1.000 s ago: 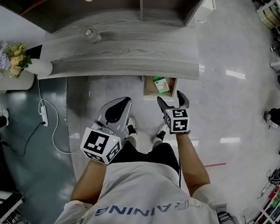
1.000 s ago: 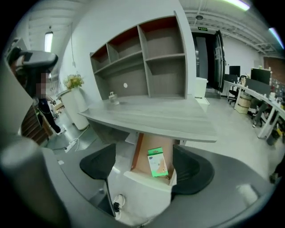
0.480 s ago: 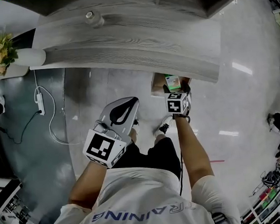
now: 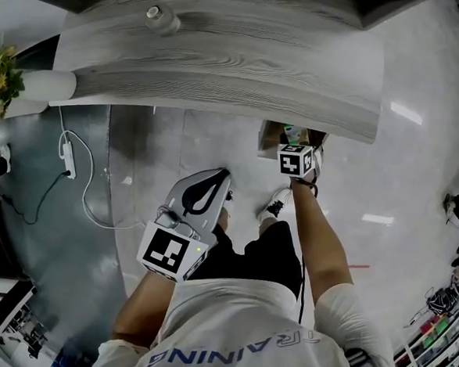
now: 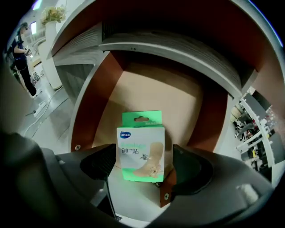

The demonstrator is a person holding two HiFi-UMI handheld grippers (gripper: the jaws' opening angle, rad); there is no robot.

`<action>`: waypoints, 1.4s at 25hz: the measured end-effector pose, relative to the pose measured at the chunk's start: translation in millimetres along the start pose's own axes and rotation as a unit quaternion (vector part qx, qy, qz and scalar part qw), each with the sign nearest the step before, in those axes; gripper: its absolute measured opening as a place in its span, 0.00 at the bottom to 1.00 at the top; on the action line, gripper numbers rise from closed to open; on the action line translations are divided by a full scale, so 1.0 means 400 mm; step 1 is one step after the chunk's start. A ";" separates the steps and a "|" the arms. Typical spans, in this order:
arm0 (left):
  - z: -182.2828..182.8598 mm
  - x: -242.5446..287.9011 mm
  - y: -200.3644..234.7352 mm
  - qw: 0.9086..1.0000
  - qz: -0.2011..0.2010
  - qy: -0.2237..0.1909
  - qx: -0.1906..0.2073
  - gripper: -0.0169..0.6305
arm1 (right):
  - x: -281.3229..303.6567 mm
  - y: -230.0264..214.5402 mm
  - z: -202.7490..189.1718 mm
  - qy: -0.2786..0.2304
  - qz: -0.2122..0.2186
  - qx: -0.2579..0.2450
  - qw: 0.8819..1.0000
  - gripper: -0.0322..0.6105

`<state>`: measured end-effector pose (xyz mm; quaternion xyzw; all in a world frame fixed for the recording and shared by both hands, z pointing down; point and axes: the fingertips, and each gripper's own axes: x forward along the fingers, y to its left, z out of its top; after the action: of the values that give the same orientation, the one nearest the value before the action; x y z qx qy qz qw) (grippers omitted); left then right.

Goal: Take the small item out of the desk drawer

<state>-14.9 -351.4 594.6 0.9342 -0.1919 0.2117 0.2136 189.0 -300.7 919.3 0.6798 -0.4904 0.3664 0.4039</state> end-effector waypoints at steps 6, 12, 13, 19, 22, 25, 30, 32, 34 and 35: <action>-0.011 -0.009 0.006 1.000 0.004 0.006 -0.002 0.02 | 0.010 0.008 0.004 0.001 -0.001 -0.002 1.000 0.64; -0.006 -0.013 0.000 1.000 0.006 0.002 -0.004 0.02 | -0.006 0.013 0.009 -0.011 0.008 -0.003 1.000 0.57; -0.006 -0.014 -0.002 1.000 0.006 0.002 -0.005 0.02 | -0.019 0.013 0.014 -0.019 0.010 -0.004 1.000 0.57; 0.019 -0.025 -0.033 1.000 -0.002 -0.007 -0.007 0.02 | -0.150 0.027 0.051 -0.081 0.023 -0.002 0.996 0.55; 0.047 -0.026 -0.057 1.000 -0.011 -0.021 -0.002 0.02 | -0.214 0.021 0.065 -0.107 0.023 -0.006 0.994 0.55; 0.069 -0.038 -0.075 0.999 -0.014 -0.029 0.003 0.02 | -0.279 0.023 0.077 -0.130 0.027 -0.004 0.991 0.55; 0.114 -0.063 -0.108 0.999 -0.021 -0.047 0.014 0.02 | -0.421 0.002 0.118 -0.182 0.037 0.015 0.982 0.55; 0.142 -0.074 -0.126 0.998 -0.024 -0.060 0.019 0.02 | -0.501 -0.027 0.150 -0.209 0.037 0.030 0.977 0.55; 0.171 -0.085 -0.150 0.997 -0.028 -0.072 0.025 0.02 | -0.588 -0.060 0.184 -0.239 0.037 0.043 0.969 0.55; 0.186 -0.091 -0.162 0.996 -0.030 -0.078 0.029 0.02 | -0.630 -0.078 0.200 -0.252 0.038 0.050 0.966 0.55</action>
<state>7.2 -323.1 495.9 0.9591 -0.1732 0.1371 0.1769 163.8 -274.0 655.4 0.7504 -0.5826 0.2225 0.2190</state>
